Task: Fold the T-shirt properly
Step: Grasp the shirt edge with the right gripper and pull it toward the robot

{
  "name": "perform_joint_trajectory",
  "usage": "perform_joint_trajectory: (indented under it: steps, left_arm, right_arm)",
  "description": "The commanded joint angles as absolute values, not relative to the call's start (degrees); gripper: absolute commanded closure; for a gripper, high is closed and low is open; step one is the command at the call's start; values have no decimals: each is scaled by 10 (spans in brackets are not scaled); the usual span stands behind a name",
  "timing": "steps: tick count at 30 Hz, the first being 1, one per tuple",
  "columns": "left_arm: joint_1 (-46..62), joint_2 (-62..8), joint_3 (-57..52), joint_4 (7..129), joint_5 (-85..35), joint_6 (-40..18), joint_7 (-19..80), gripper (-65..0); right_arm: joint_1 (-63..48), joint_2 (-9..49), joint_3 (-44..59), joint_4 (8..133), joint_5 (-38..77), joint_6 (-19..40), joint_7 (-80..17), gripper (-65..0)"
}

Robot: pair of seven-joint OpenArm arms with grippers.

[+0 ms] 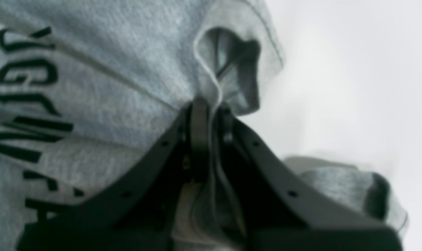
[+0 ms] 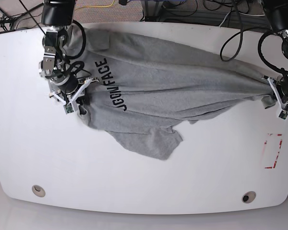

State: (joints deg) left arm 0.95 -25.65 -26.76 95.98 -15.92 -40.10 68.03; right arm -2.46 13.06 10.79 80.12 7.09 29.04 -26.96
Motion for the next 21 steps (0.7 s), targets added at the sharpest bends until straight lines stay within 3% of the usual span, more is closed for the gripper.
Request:
perform_joint_trajectory:
  steps: [1,6,9,16,18,21]
  left_arm:
    - [-15,-270,-269,956,-155,-400,679,0]
    - [-43,-272,-239,939,-155,-400,679,0]
    - [-48,-280,-227,937,-155,-400,679,0]
    - [-65,-282,-196,937,-155,-400,661,0]
    - [-64,-283,-194,936,-155,-400,658,0]
    - [-64,-283,-195,936,-155,-400,658,0]
  right_arm:
    - [-69,116,128,852,55,291,-291,-6]
    - [-131,95,151,906,53,291,-291,-10]
    - [-159,91,153,938,54,290,-291,-52]
    - [-172,90,159,1040,57,289,-322,-415]
    - [-167,90,167,1074,58,291,-348,-488]
    - [-139,90,173,1103,58,292,-388,-534]
